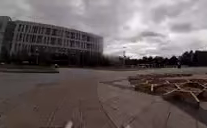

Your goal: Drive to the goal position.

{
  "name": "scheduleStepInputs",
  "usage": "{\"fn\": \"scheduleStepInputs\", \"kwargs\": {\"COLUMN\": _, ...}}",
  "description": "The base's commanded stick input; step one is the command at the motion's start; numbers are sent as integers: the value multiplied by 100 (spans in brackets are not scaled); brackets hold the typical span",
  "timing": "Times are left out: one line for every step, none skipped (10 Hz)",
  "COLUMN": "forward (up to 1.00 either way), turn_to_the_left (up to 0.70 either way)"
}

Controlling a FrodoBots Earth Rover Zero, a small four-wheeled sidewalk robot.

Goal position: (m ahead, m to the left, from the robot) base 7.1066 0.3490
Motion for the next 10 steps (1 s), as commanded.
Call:
{"fn": "scheduleStepInputs", "kwargs": {"forward": 70, "turn_to_the_left": 0}}
{"fn": "scheduleStepInputs", "kwargs": {"forward": 70, "turn_to_the_left": 0}}
{"fn": "scheduleStepInputs", "kwargs": {"forward": 70, "turn_to_the_left": 0}}
{"fn": "scheduleStepInputs", "kwargs": {"forward": 70, "turn_to_the_left": 0}}
{"fn": "scheduleStepInputs", "kwargs": {"forward": 70, "turn_to_the_left": 0}}
{"fn": "scheduleStepInputs", "kwargs": {"forward": 70, "turn_to_the_left": 0}}
{"fn": "scheduleStepInputs", "kwargs": {"forward": 70, "turn_to_the_left": 0}}
{"fn": "scheduleStepInputs", "kwargs": {"forward": 70, "turn_to_the_left": 0}}
{"fn": "scheduleStepInputs", "kwargs": {"forward": 70, "turn_to_the_left": 0}}
{"fn": "scheduleStepInputs", "kwargs": {"forward": 70, "turn_to_the_left": 0}}
